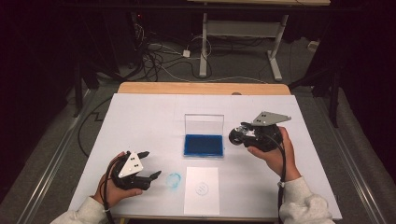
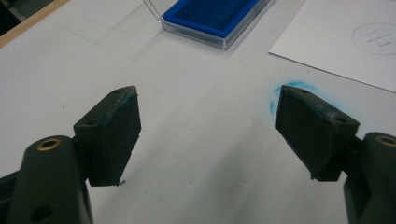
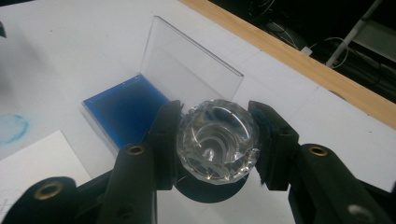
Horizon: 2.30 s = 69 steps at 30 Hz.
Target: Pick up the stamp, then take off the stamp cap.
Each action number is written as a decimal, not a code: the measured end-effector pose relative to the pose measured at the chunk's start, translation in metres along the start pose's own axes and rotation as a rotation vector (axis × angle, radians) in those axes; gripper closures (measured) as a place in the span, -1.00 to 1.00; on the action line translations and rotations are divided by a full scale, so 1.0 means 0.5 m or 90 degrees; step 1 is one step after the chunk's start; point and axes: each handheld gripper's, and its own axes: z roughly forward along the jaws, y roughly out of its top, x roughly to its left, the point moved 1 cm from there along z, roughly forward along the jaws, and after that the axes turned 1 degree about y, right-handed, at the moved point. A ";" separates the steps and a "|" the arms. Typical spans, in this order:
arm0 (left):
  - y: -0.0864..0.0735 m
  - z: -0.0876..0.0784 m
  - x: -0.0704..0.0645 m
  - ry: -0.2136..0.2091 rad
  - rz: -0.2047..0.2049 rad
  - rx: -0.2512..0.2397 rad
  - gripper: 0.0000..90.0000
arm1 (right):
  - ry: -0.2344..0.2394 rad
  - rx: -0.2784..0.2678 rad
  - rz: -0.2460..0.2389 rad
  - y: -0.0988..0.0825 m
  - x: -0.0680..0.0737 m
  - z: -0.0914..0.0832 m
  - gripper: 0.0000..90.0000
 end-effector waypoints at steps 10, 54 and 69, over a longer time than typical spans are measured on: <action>-0.001 0.000 -0.001 -0.004 -0.003 -0.001 -0.52 | 0.015 -0.001 -0.013 -0.002 0.021 -0.011 0.26; -0.017 -0.003 0.001 -0.008 -0.018 0.007 -0.52 | 0.110 -0.048 -0.066 0.027 0.130 -0.008 0.26; 0.050 0.027 -0.034 -0.049 -0.004 -0.028 -0.47 | 0.135 -0.077 -0.046 0.031 0.144 -0.007 0.26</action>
